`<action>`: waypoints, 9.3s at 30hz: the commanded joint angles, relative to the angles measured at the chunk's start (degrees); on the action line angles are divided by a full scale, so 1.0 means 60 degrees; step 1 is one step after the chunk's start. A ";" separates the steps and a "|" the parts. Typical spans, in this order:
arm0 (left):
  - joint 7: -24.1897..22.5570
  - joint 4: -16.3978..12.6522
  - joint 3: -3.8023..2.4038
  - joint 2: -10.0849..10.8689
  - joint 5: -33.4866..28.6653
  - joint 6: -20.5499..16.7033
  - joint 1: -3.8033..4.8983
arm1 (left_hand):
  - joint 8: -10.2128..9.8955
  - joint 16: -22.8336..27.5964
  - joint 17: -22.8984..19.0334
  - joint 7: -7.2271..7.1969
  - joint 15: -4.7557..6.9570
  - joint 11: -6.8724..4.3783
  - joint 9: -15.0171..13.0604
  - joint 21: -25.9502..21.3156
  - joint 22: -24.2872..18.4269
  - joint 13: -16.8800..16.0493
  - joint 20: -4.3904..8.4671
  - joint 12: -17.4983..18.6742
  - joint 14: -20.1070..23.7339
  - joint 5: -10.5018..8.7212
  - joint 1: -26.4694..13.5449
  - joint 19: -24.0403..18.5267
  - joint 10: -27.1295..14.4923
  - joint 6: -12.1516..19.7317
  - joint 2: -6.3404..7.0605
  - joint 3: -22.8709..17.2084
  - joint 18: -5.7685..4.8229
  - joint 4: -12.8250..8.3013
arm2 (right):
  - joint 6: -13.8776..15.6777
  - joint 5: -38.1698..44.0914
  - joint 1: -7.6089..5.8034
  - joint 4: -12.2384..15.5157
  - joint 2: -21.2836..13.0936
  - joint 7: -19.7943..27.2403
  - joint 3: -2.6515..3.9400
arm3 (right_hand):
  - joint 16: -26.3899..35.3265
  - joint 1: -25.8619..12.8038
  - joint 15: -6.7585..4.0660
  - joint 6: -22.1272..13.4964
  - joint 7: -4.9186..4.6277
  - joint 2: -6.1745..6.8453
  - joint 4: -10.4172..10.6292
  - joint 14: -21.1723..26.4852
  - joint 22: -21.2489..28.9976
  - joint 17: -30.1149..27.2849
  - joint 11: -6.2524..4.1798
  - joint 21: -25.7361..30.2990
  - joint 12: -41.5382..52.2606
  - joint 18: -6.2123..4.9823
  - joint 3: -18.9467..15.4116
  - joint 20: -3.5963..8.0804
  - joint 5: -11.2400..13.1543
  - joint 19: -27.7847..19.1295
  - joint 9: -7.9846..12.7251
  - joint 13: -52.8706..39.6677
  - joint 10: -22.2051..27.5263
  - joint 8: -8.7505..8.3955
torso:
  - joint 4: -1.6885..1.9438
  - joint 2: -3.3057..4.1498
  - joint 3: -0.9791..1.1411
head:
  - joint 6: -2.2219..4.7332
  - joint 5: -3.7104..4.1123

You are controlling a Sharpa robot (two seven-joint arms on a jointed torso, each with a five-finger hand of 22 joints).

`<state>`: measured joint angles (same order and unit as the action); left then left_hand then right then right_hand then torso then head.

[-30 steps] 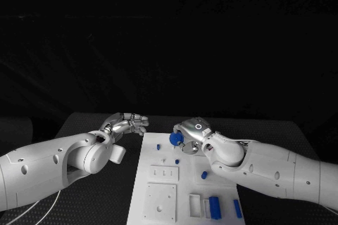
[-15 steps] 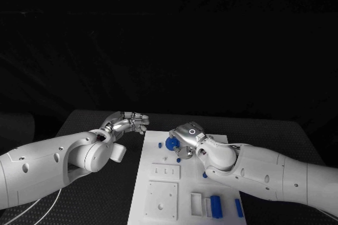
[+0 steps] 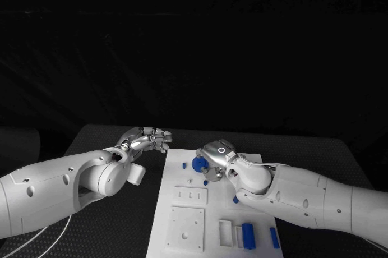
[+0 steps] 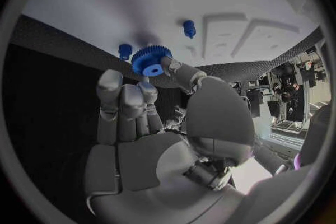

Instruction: Assemble the parts on the task board

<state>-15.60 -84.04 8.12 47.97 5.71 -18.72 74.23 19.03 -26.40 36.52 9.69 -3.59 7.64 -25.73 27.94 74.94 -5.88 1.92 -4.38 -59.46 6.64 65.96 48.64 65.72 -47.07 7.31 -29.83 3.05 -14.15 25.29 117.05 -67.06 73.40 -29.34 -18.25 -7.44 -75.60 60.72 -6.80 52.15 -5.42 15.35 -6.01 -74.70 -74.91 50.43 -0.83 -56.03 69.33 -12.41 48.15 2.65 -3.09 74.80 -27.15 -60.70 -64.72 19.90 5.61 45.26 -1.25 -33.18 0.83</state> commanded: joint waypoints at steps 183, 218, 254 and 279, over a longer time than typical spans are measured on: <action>-0.0117 0.0342 -0.0007 -0.0106 0.0069 0.0349 -0.0017 | -0.0084 0.0222 0.0208 0.0090 -0.0065 0.0008 -0.0050 0.0117 0.0173 -0.0030 -0.0030 0.0057 -0.0032 -0.0012 -0.0146 -0.0143 0.0157 0.0019 -0.0055 -0.0082 0.0168 -0.0007 | -0.0507 -0.7272 0.0708 -0.1810 -0.2193 0.4720 0.0398 | 0.0498 0.0166 0.0029 0.0891 -0.0075 -0.1368 -0.0836 0.0148 -0.0186 0.0539 0.0059 -0.0139 -0.0048 -0.0432 -0.1381 0.0095 0.0049 -0.0628 0.0178 0.0061 0.0623 0.0039 | -0.0527 -0.0191 0.0237 | -0.0157 0.0061; 0.0836 0.0278 -0.0011 -0.0217 0.1155 0.1281 -0.0012 | 0.0157 0.0053 0.0555 -0.0192 0.0128 -0.0536 -0.0171 0.0259 0.0168 -0.0450 0.0100 -0.0499 -0.0458 -0.0171 -0.0864 -0.0063 0.1423 -0.0630 -0.0158 0.0145 0.0153 0.0491 | -0.0022 -0.6428 0.0291 -0.0380 -0.2472 0.3077 0.0469 | 0.0502 0.0080 -0.0172 0.1429 0.0152 -0.1443 -0.1137 0.0051 -0.0151 0.0575 -0.0160 -0.0226 -0.0049 -0.0432 -0.1110 0.0090 0.0049 -0.0525 0.0029 0.0073 0.0472 0.0318 | -0.0557 -0.0219 0.0231 | -0.0075 0.0052; 0.4778 -0.0086 0.0001 -0.1041 0.3247 0.2150 0.0329 | -0.0301 -0.2889 0.1935 -0.0450 0.1185 -0.1179 -0.0132 0.2490 0.0187 -0.3326 0.1193 -0.2655 -0.1063 -0.0634 -0.2494 0.0569 0.2138 -0.0649 0.0896 0.0656 0.0115 0.4419 | -0.1007 -0.4698 -0.0530 0.1885 -0.1267 0.1284 0.0471 | 0.0493 0.0039 -0.0180 0.1477 0.0170 -0.1326 -0.1120 0.0001 -0.0127 0.0592 -0.0177 -0.0238 -0.0058 -0.0432 -0.0794 0.0072 0.0044 -0.0442 -0.0018 0.0071 0.0400 0.0339 | -0.0573 -0.0550 0.0174 | -0.0105 -0.0186; 0.4750 -0.0048 0.0001 -0.1123 0.3235 0.2016 0.0328 | -0.0390 -0.3052 0.1618 -0.0413 0.1143 -0.1143 -0.0099 0.2636 0.0110 -0.3699 0.1146 -0.2734 -0.0920 -0.0642 -0.1018 0.0368 0.1863 -0.0609 0.0212 0.2062 0.0134 0.5089 | -0.1058 -0.4764 -0.0528 0.2160 -0.1180 0.1293 0.0470 | 0.0497 0.0030 -0.0179 0.1476 0.0167 -0.1322 -0.1119 -0.0004 -0.0124 0.0592 -0.0174 -0.0236 -0.0062 -0.0432 -0.0752 0.0069 0.0039 -0.0433 -0.0021 0.0071 0.0392 0.0335 | -0.0584 -0.0559 0.0154 | -0.0173 -0.0199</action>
<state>13.05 -84.27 8.14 41.41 24.98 -6.77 76.04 17.03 -44.42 46.27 7.34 3.26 0.81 -26.40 43.48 74.94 -28.01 6.97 -20.63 -65.50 2.99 59.50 51.18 77.27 -50.85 8.56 -17.63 3.39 16.37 19.65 88.01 -70.24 86.21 -36.57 -10.44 -4.64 -72.74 61.02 -7.53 51.84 -4.90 7.17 -12.81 -74.58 -74.90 53.91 -0.96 -57.23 68.71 -11.93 43.26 3.16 -3.11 71.85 -27.18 -60.34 -63.16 21.73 2.13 41.92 -0.27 -34.20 -0.27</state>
